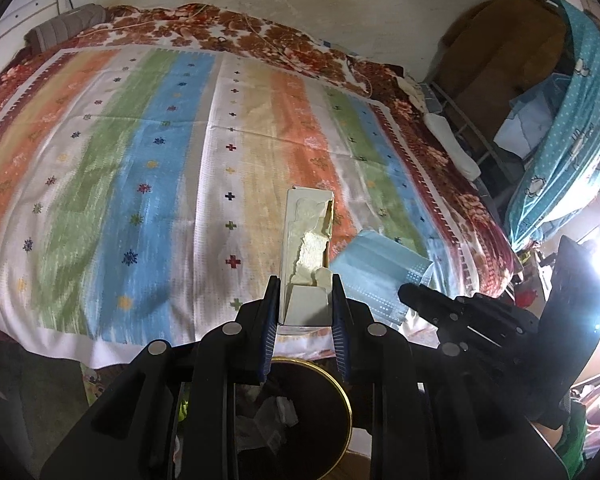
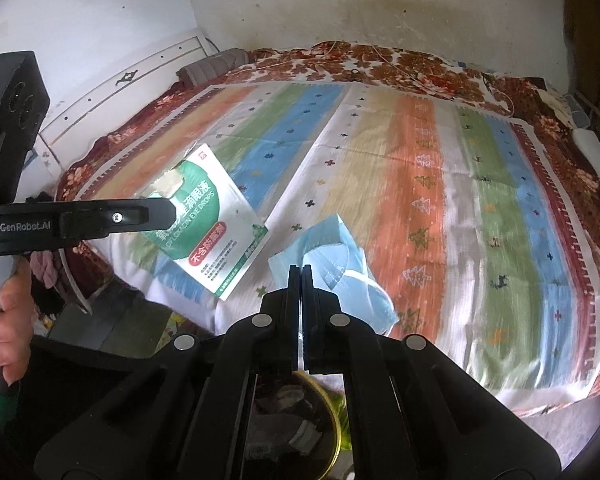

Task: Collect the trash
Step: 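Lift the box and mask off the bed and carry them over the bin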

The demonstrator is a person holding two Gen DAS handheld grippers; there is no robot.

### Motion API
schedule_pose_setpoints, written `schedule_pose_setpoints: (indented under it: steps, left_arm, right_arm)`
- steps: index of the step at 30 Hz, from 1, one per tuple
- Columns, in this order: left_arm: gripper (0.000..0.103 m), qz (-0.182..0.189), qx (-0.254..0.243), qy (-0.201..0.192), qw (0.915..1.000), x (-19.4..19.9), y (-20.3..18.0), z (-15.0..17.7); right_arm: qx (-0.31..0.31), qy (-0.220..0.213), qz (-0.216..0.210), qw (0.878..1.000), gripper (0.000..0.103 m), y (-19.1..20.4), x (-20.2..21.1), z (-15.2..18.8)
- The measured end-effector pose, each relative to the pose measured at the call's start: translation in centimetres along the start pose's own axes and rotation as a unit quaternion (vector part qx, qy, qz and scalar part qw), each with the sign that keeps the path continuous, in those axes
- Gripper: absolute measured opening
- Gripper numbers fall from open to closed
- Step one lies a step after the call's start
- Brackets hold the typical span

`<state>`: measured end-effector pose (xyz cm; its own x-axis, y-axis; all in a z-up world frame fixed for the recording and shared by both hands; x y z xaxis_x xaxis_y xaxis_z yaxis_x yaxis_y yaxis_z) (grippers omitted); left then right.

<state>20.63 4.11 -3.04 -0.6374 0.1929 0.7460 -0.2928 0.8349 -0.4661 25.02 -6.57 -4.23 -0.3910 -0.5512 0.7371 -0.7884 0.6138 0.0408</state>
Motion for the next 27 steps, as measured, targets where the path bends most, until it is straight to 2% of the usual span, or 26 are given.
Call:
schedule_pose_setpoints:
  steps: [12,27]
  left_arm:
    - [0.023,-0.002,-0.038,-0.005,0.9993,2.2,-0.3,4.0]
    - [0.023,-0.018,-0.043,0.003,0.9989,3.0,0.7,7.5]
  right_arm:
    - [0.002,-0.003,-0.006,1.0,0.0,2.0,2.5,2.6]
    - [0.003,0.024,-0.015,1.0,0.0,4.5,2.7,6.8]
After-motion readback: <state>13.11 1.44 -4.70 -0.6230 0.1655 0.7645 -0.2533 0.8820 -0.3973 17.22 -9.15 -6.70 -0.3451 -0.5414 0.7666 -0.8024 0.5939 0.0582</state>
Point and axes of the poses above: each gripper's, at about its wrist camera, not at the fingertips, and x roughly against the way its jaws point, y to its left, z to its underside, the point moved 9 cm from there along -x, roughly the way its jaws point, and after that the axes turned 6 degrees about x, right-handed, at the moved point
